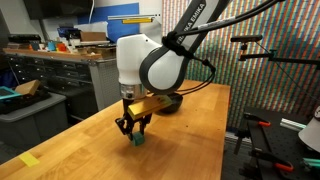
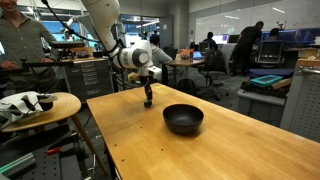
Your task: Put the green cube inside the black bowl
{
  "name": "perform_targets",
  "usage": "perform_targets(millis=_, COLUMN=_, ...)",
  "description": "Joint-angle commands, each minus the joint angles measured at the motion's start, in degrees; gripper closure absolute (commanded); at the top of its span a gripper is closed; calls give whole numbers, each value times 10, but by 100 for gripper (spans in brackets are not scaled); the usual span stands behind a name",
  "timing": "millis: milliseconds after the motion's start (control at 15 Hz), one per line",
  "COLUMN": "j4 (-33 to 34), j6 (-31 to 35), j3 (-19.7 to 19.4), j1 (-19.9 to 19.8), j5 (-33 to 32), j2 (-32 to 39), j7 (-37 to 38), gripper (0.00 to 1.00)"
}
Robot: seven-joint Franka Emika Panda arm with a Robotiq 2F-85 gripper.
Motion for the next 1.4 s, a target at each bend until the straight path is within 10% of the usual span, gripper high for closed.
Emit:
perform_targets(millis=0, j4=9, j6=-23, j3=-8, j1=10, j5=24, j2=3, j7=-13, gripper=80)
perform_targets(millis=1333, j4=-126, j6=3, j3=-37, j1=-58, j5=112, j2=-173, j7=29, gripper=83)
